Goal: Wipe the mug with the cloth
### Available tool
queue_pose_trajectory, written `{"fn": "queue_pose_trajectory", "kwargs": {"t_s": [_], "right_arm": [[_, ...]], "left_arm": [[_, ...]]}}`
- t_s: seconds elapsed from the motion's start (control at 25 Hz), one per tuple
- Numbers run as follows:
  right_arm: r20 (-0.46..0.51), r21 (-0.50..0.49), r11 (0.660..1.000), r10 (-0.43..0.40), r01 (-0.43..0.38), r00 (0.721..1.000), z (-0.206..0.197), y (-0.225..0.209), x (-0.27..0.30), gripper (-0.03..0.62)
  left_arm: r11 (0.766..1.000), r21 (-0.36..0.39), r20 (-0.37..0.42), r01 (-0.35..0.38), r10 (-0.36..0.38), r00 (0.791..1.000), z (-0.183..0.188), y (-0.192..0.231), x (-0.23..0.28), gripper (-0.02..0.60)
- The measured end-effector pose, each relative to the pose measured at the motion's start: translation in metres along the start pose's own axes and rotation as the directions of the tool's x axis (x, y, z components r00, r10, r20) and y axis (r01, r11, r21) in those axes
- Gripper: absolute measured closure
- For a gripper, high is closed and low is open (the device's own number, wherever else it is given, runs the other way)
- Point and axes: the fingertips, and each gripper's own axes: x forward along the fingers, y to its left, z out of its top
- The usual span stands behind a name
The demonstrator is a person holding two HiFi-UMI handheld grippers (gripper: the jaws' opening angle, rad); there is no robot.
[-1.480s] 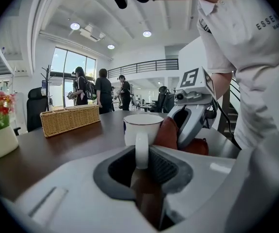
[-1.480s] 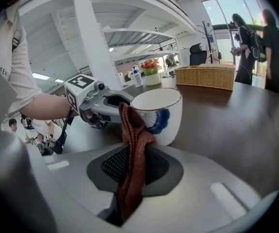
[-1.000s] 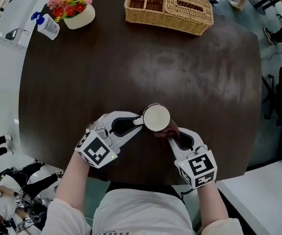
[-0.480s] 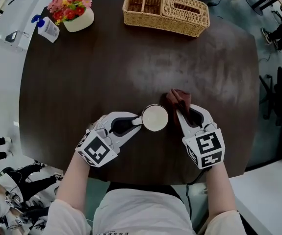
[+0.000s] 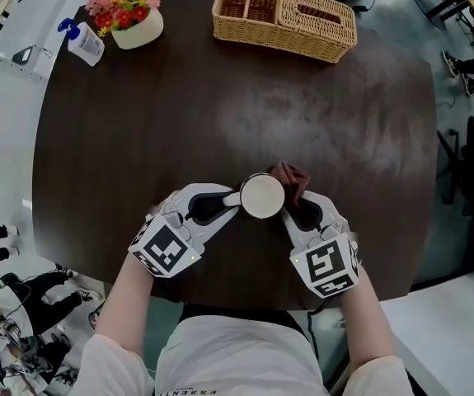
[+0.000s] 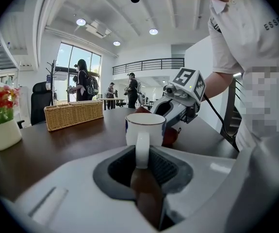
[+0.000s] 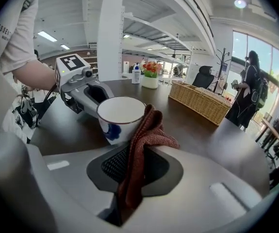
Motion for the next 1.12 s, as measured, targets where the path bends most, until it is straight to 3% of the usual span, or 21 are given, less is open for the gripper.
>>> {"fn": "queue_pose_trajectory", "kwargs": {"t_s": [0.24, 0.48, 0.72, 0.96, 1.12], "right_arm": [[-0.005, 0.009, 0.999, 0.051, -0.051, 0.999, -0.005, 0.014, -0.005, 0.511], [-0.003, 0.108, 0.990, 0.094, -0.093, 0.996, -0.013, 0.039, -0.011, 0.511], [0.006, 0.084, 0.986, 0.144, -0.144, 0.990, -0.022, 0.047, -0.025, 0.511], [0.003, -0.059, 0.990, 0.127, -0.127, 0.992, -0.010, -0.009, -0.023, 0.511], [0.041, -0.203, 0.961, 0.201, -0.189, 0.979, 0.021, -0.032, 0.003, 0.511]], "left_arm": [[1.000, 0.012, -0.006, -0.013, 0.013, 1.000, 0.000, 0.003, -0.001, 0.505], [1.000, 0.018, -0.012, -0.023, 0.023, 1.000, 0.000, 0.002, -0.001, 0.505], [0.998, 0.053, -0.009, 0.025, -0.024, 1.000, -0.002, -0.002, -0.001, 0.506], [0.982, 0.123, -0.048, 0.143, -0.138, 0.989, -0.004, -0.007, -0.003, 0.506], [0.968, 0.148, -0.071, 0.202, -0.193, 0.979, -0.004, -0.001, -0.003, 0.506]]}}
